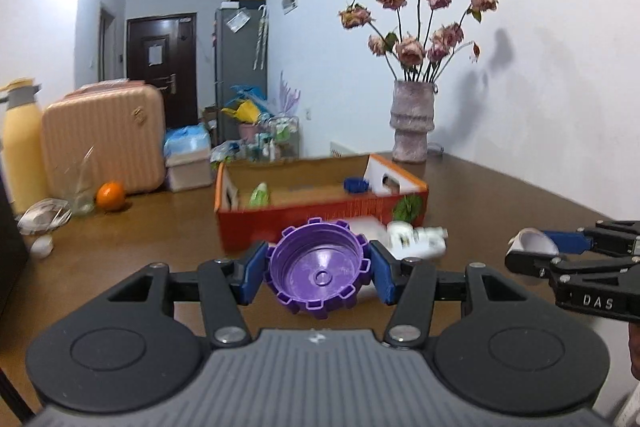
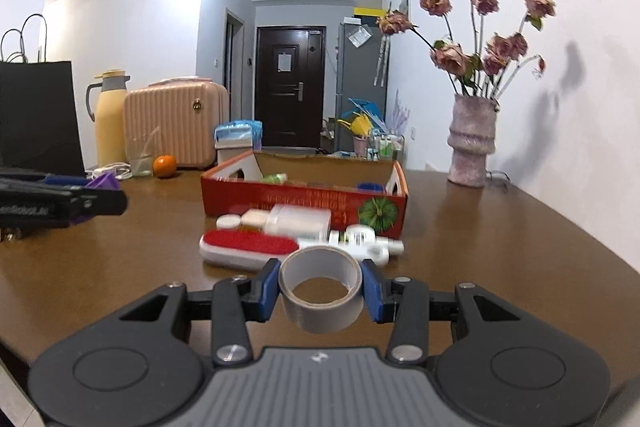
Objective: Organize rigid objects
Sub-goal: 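Carry the purple cap with the left tool while the right tool carries the tape roll into the box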
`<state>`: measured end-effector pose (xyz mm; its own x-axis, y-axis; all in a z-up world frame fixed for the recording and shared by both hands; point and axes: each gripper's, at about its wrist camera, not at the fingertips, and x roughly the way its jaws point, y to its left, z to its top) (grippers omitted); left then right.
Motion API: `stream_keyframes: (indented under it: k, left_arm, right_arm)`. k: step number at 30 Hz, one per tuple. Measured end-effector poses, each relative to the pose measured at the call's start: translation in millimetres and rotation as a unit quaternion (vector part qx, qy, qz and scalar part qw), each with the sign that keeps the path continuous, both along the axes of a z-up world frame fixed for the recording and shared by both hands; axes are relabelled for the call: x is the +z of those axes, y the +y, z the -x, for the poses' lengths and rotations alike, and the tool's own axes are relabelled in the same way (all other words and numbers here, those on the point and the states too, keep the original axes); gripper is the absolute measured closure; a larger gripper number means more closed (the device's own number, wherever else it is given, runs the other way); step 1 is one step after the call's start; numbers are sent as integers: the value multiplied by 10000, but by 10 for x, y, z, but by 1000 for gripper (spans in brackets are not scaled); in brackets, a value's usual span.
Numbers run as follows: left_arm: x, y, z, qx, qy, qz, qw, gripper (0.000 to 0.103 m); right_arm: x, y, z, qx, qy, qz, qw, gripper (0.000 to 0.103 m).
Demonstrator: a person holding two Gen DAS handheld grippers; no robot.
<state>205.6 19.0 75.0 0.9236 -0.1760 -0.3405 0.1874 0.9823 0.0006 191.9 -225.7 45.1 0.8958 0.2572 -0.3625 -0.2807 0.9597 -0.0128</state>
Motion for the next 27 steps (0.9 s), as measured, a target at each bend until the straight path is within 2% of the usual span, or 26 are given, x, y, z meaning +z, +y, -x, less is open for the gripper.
stream_keyframes:
  k: [9, 16, 18, 20, 22, 24, 27]
  left_arm:
    - [249, 46, -1369, -130, 48, -84, 9999, 48]
    - [278, 44, -2749, -298, 827, -30, 9961, 48]
    - [222, 35, -3229, -319, 1259, 79, 9915, 48]
    - [113, 6, -3591, -281, 1500, 23, 9883, 48]
    - [-49, -69, -3897, -216, 1595, -351, 9863, 48]
    - [-209, -101, -4150, -114, 1774, -516, 9827, 48]
    - [-407, -63, -4466, -149, 2182, -383, 9750, 48]
  right_arm:
    - [349, -40, -1315, 323, 170, -370, 9986, 61]
    - [517, 107, -2603, 690, 547, -380, 9954, 61]
    - [524, 183, -3048, 662, 672, -335, 9950, 61]
    - [468, 250, -3488, 616, 945, -381, 9929, 61]
    - [355, 313, -3942, 483, 1349, -521, 9883, 61]
    - [215, 380, -4320, 373, 1711, -599, 9827, 61]
    - [25, 500, -4752, 220, 2046, -391, 9778, 61]
